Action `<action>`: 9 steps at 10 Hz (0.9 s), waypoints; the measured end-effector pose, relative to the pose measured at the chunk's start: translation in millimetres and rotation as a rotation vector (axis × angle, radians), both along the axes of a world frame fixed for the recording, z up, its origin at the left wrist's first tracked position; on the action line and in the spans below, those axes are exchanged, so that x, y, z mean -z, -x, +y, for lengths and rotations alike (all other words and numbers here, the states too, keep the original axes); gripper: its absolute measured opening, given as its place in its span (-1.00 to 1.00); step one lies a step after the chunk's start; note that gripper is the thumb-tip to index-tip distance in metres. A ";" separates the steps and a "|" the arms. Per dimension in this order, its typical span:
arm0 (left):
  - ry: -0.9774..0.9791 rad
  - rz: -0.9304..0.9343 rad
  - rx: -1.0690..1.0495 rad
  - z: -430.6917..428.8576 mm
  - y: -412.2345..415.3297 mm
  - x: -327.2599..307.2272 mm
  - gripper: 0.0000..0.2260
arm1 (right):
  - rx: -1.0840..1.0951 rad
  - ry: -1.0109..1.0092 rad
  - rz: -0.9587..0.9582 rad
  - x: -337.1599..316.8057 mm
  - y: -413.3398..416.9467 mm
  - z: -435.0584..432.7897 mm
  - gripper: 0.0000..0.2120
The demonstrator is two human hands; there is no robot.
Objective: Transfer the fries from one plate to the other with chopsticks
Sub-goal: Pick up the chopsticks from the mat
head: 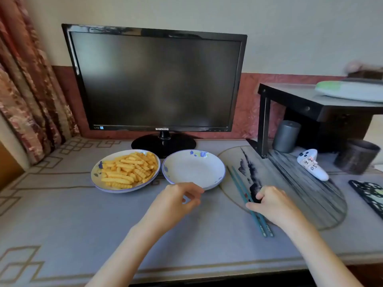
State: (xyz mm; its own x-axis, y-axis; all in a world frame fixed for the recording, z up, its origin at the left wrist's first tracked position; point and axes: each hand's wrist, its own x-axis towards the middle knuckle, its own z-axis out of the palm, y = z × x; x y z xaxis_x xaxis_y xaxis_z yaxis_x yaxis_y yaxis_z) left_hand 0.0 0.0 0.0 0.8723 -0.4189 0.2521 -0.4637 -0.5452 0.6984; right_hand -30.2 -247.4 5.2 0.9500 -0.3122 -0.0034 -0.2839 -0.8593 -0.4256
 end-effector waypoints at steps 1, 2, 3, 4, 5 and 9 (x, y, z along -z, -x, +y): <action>0.004 0.015 0.000 -4.5 0.6 1.1 -0.80 | 0.006 0.059 0.039 0.8 0.7 -1.3 -0.58; 0.004 0.020 0.008 -9.8 1.5 2.8 -0.80 | 0.016 0.035 0.094 3.2 -2.9 -4.9 -0.55; -0.008 0.015 0.016 -14.0 1.8 3.6 -0.79 | 0.053 0.008 0.126 0.1 -8.9 -6.0 -0.66; -0.022 0.021 0.022 -19.0 1.9 4.3 -0.79 | 0.079 -0.043 0.133 -0.8 -12.9 -4.0 -0.66; -0.027 0.027 0.027 -22.7 2.5 4.7 -0.80 | 0.117 -0.050 0.119 0.2 -12.7 -2.0 -0.71; -0.008 -0.036 0.056 -26.7 0.9 2.8 -0.78 | 0.131 -0.243 -0.151 -5.3 5.7 -2.7 -0.79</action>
